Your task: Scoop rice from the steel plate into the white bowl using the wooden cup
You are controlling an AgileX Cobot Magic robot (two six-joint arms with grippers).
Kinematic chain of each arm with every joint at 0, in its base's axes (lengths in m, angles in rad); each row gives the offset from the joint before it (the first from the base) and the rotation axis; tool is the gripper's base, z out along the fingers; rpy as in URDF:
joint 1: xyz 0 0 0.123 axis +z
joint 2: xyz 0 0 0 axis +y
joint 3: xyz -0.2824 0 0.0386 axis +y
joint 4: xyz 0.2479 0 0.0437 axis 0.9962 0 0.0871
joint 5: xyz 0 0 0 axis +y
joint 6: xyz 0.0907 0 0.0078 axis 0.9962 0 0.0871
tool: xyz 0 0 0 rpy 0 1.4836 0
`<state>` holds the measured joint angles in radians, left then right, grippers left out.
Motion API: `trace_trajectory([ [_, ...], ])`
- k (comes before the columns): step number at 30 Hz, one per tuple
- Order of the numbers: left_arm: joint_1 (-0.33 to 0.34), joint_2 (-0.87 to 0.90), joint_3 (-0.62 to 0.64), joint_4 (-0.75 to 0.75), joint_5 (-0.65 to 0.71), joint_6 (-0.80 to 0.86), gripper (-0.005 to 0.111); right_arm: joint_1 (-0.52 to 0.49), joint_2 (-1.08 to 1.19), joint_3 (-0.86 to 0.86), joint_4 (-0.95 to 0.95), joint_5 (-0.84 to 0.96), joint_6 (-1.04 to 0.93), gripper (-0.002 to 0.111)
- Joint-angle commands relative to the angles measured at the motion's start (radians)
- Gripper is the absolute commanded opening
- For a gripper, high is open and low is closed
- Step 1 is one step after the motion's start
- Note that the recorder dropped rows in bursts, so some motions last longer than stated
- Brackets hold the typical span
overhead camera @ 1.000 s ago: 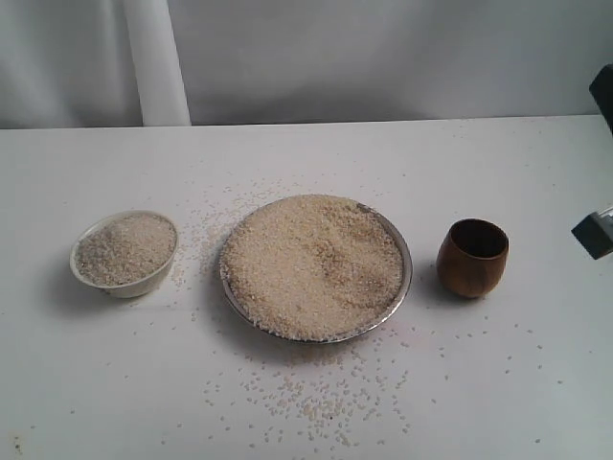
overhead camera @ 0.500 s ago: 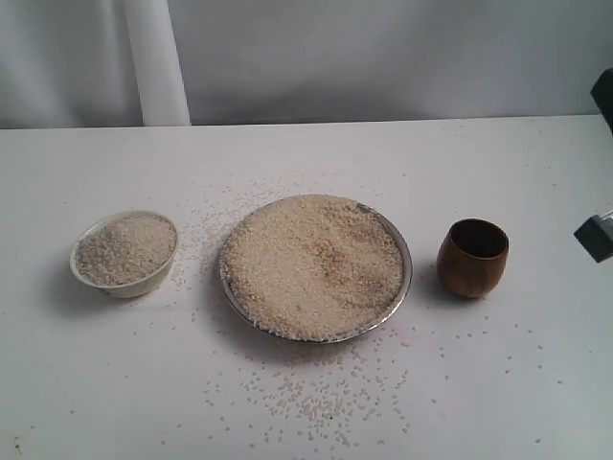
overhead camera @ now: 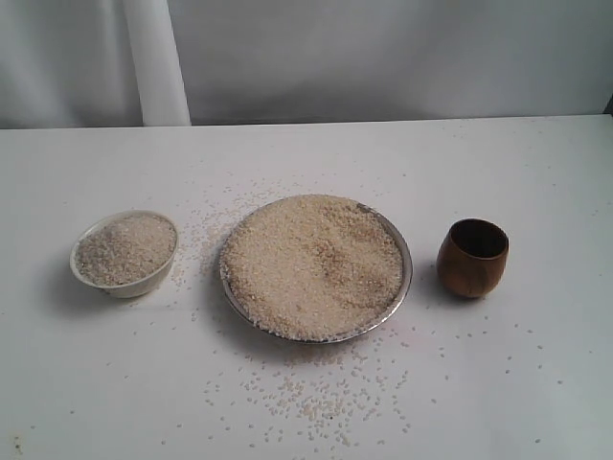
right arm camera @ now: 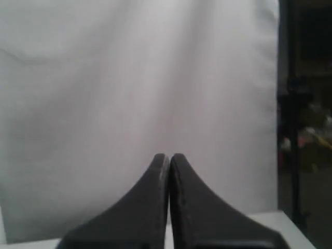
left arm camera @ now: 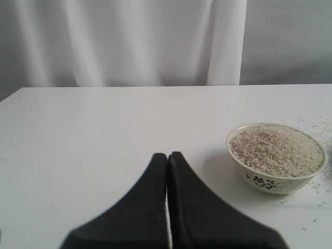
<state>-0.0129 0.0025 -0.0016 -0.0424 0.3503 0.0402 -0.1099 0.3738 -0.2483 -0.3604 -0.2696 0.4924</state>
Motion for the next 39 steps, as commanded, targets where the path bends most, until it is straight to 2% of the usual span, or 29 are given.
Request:
trace_trajectory([
  [1,-0.003,-0.003,0.002,0.000,-0.006,-0.004,0.000,-0.010,-0.096,0.006,-0.001,0.320,0.019,0.000],
  [7,-0.003,-0.003,0.002,0.000,-0.006,-0.004,0.000,-0.010,-0.225,0.006,0.001,0.601,0.011,0.000],
  [10,-0.003,-0.003,0.002,0.000,-0.006,-0.004,0.000,-0.010,-0.259,0.006,0.001,0.642,0.011,0.000],
  [22,-0.003,-0.003,0.002,0.000,-0.006,-0.004,0.000,-0.010,-0.265,0.021,-0.006,0.603,-0.009,0.000],
  [25,-0.003,-0.003,0.002,0.000,-0.006,-0.004,0.000,-0.010,-0.265,0.065,0.030,0.532,-0.130,0.000],
  [31,-0.003,-0.003,0.002,0.000,-0.006,-0.004,0.000,-0.010,-0.265,0.160,0.302,0.409,-0.455,0.000],
  [39,-0.003,-0.003,0.002,0.000,-0.006,-0.004,0.000,-0.010,-0.265,0.179,0.353,0.416,-0.487,0.000],
])
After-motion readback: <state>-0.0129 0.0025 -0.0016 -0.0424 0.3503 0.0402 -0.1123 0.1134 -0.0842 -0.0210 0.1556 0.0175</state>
